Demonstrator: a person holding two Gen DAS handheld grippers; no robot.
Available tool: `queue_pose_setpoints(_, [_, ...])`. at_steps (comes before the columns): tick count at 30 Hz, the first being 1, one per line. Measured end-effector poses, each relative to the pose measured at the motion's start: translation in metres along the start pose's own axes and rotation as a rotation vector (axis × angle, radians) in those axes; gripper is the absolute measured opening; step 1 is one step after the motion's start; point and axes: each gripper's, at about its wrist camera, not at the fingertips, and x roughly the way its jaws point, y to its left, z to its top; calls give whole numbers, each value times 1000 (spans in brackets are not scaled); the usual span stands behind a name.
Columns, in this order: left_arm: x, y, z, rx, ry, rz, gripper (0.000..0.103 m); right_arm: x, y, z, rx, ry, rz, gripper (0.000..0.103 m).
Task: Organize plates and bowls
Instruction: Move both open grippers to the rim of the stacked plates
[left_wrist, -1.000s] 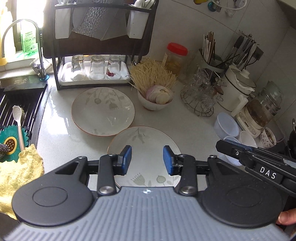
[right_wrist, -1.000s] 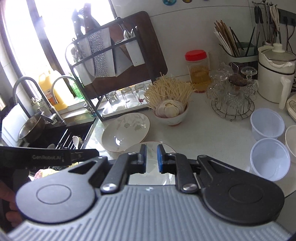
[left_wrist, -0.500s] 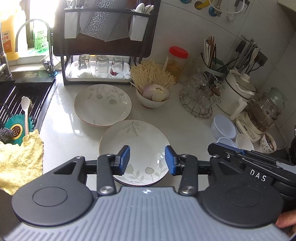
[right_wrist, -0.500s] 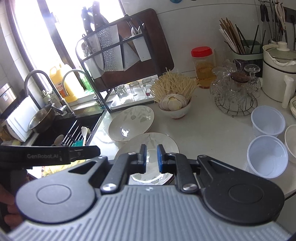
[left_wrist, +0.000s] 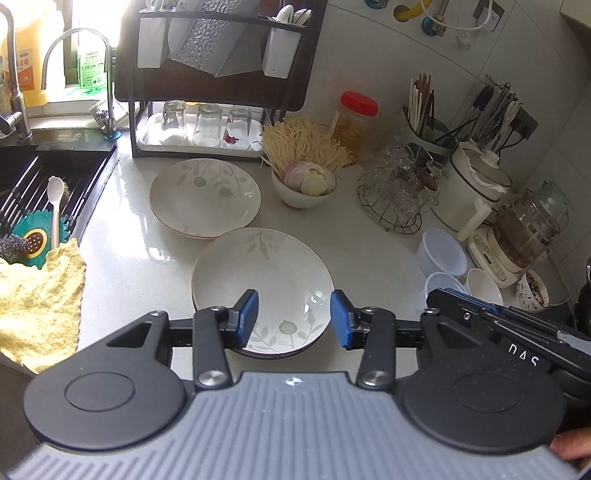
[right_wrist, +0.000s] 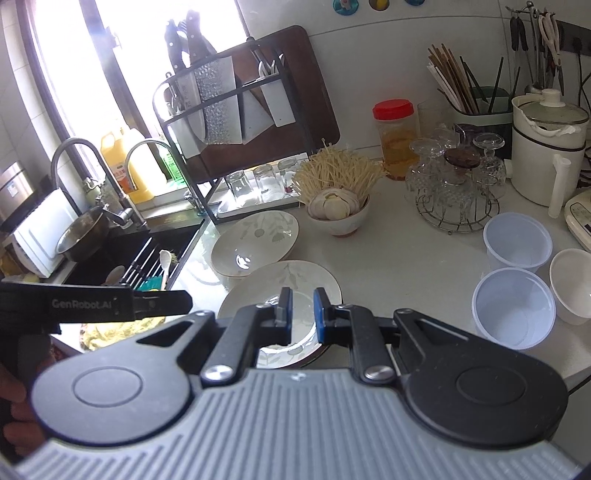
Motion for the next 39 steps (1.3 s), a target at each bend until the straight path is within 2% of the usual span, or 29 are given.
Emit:
queue_pose_setpoints(11, [11, -4, 16, 17, 3, -19, 49, 3, -4, 2, 16, -8, -18, 16])
queue_pose_setpoints(18, [31, 3, 29, 9, 34, -40, 49, 16, -4, 8, 27, -8, -38, 16])
queue_pose_setpoints(20, [37, 7, 35, 10, 47, -41, 49, 19, -7, 11, 50, -14, -44, 32])
queue_pose_setpoints(21, [40, 8, 38, 13, 49, -41, 49, 20, -9, 12, 61, -21, -47, 55])
queue_pose_setpoints(22, [43, 10, 40, 16, 51, -41, 49, 20, -10, 13, 70, -35, -47, 72])
queue_pose_setpoints(23, [45, 13, 43, 18, 54, -39, 50, 22, -10, 14, 77, -48, -49, 75])
queue_pose_setpoints(26, [54, 22, 52, 18, 63, -34, 60, 32, -11, 20, 92, -38, -44, 75])
queue_pose_setpoints(28, [59, 30, 59, 16, 69, -28, 70, 41, -11, 23, 118, -33, -53, 83])
queue_pose_setpoints(31, [69, 45, 70, 0, 82, -13, 80, 53, -9, 28, 139, -23, -60, 86])
queue_pose_setpoints(33, [76, 54, 76, -8, 88, -6, 84, 63, -7, 32, 143, -10, -64, 87])
queue_pose_setpoints(36, [87, 71, 86, -9, 96, 8, 85, 77, -4, 35, 159, 9, -70, 103])
queue_pose_setpoints(39, [98, 89, 95, -18, 96, 8, 85, 94, 0, 37, 165, 28, -82, 103])
